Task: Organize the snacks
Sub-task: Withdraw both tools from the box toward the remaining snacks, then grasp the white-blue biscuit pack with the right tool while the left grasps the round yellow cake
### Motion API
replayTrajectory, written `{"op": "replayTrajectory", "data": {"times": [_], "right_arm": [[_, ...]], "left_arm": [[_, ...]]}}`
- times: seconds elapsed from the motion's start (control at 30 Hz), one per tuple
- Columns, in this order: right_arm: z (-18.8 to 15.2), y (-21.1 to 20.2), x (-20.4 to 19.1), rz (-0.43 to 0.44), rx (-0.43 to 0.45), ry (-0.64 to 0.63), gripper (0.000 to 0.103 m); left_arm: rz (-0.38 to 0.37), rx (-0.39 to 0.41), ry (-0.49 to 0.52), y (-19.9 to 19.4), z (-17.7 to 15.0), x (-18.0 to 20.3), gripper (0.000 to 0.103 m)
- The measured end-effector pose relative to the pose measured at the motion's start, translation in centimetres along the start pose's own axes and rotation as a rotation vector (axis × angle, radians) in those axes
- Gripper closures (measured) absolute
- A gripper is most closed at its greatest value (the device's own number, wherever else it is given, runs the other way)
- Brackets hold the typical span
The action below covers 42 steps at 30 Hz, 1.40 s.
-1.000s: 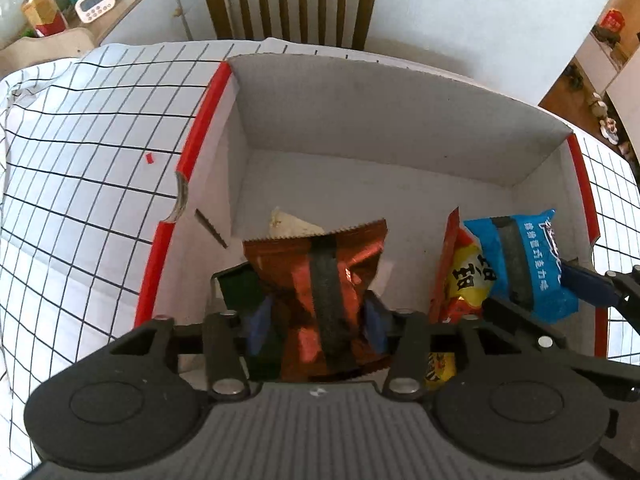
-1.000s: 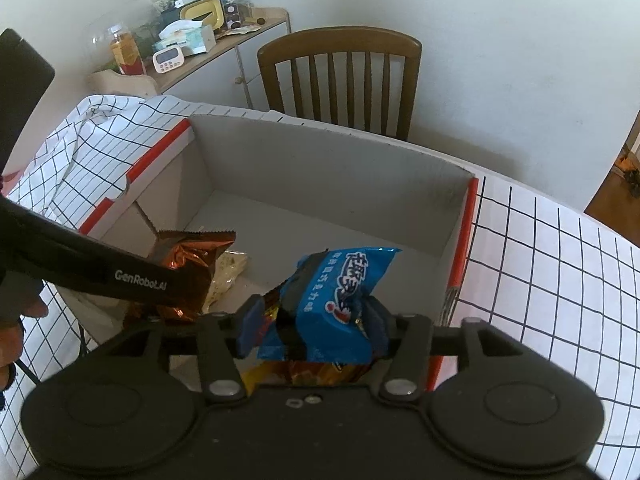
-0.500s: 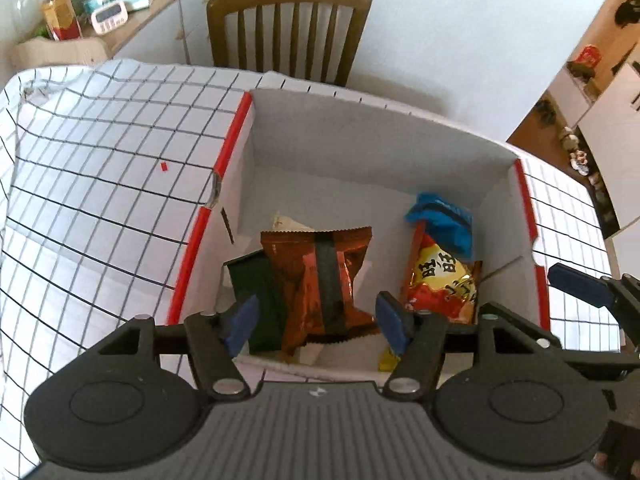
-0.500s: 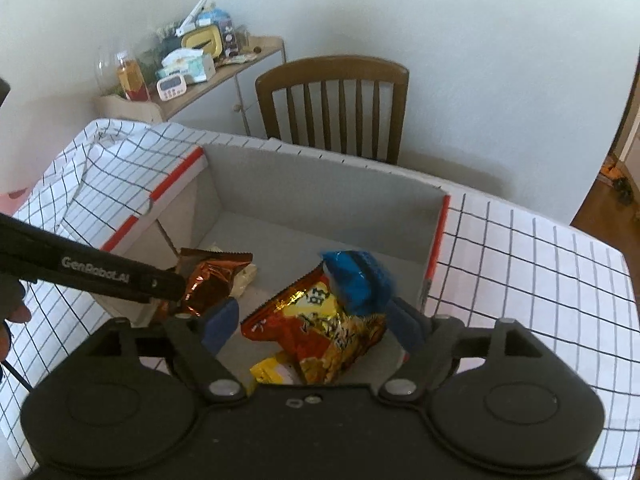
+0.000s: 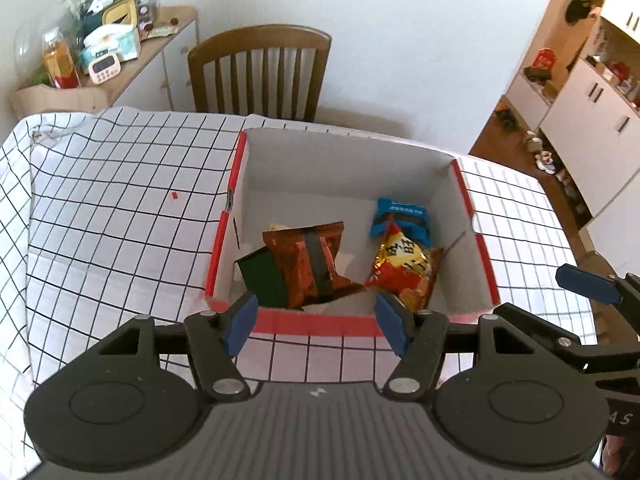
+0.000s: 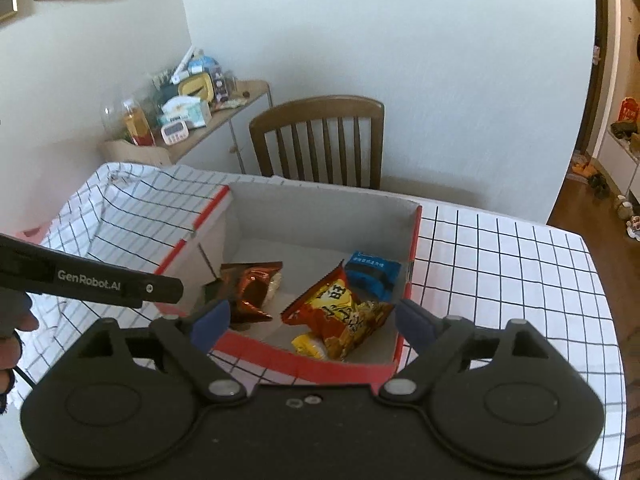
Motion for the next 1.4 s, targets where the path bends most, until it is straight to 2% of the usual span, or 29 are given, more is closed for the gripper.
{"op": "replayTrajectory", "data": {"times": [0.1, 0.33, 0.43, 0.8, 0.97, 1.4], "right_arm": [[-0.6, -1.5, -0.6, 0.002, 0.018, 0.005, 0.013], [-2.5, -4.2, -1.7, 0.007, 0.043, 0.023, 0.011], [-3.4, -5.1, -1.9, 0.011, 0.048, 0.04, 0.01], [-9.0, -5.8, -1.9, 0.026, 0.004, 0.076, 0.01], [-11.9, -5.3, -2.4, 0.038, -0.029, 0.043, 0.01], [-17.5, -1.7, -2.6, -0.001, -0.138, -0.119, 0.013]], "left_arm": [[-0.005, 0.012, 0.02, -1.1, -0.8, 0.1, 0.034], [-0.04, 0.034, 0.053, -3.4, -3.1, 0.3, 0.033], [-0.056, 0.04, 0.05, -4.2, -4.3, 0.0, 0.027], [-0.113, 0.015, 0.059, -4.7, -9.6, -0.1, 0.018], [-0.107, -0.033, 0.052, -2.9, -11.9, 0.0, 0.017], [-0.043, -0.21, 0.132, 3.5, -17.0, -0.3, 0.017]]}}
Point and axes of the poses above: each gripper's, at about its wrist camera, not at the fingertips, and y roughly the way its jaws point, x to its right, z to its top, the point moved 9 cm from there along y, roughly the way its jaws point, and after that the axes turned 9 degrees about y, right-handed, at the moved point
